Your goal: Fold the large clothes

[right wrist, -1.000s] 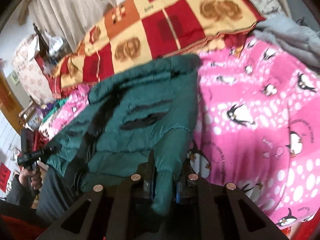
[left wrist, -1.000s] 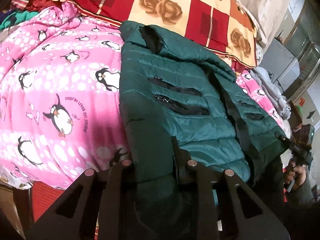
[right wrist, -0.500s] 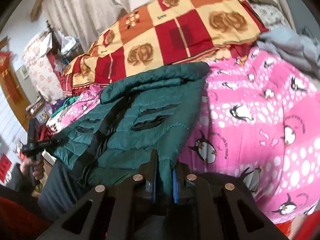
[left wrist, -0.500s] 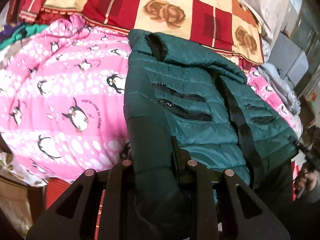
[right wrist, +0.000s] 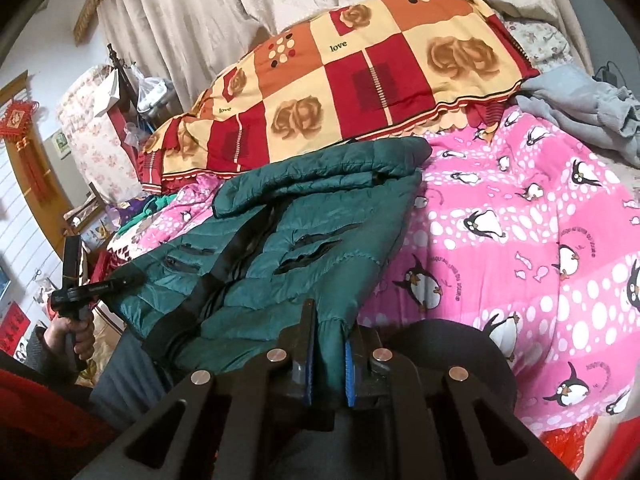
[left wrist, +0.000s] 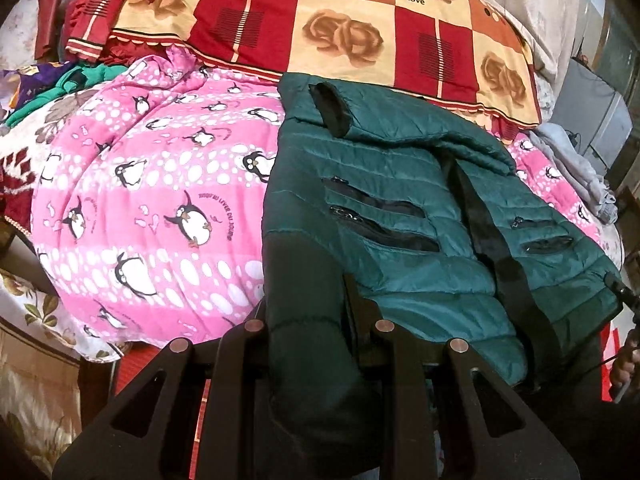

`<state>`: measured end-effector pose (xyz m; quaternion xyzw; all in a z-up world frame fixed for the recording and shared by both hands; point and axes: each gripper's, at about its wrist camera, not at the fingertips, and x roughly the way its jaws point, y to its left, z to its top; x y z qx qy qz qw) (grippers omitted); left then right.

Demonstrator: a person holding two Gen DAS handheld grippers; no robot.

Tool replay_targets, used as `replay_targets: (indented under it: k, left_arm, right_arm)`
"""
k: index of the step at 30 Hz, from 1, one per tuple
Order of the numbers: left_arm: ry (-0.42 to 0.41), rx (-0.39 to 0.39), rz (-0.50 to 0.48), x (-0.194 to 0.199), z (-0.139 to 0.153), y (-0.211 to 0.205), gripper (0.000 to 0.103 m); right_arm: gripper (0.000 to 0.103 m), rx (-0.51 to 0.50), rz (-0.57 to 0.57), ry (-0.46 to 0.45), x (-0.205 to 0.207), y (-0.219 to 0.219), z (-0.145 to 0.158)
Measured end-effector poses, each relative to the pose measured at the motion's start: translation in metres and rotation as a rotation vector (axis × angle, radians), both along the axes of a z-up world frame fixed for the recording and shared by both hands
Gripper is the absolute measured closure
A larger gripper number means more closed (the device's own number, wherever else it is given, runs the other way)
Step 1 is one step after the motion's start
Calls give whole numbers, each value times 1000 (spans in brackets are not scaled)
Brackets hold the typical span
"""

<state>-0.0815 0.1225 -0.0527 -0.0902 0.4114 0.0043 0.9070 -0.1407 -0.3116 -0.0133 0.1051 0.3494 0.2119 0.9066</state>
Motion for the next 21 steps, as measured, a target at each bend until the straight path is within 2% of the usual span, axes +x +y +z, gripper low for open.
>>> replay_targets:
  k: [16, 21]
  left_arm:
    - [-15, -20, 27, -16, 2, 7, 84]
    - [-29, -94, 39, -22, 4, 17, 84]
  right_arm:
    - [93, 17, 0, -30, -14, -6, 8]
    - [93, 24, 2, -34, -16, -7, 11]
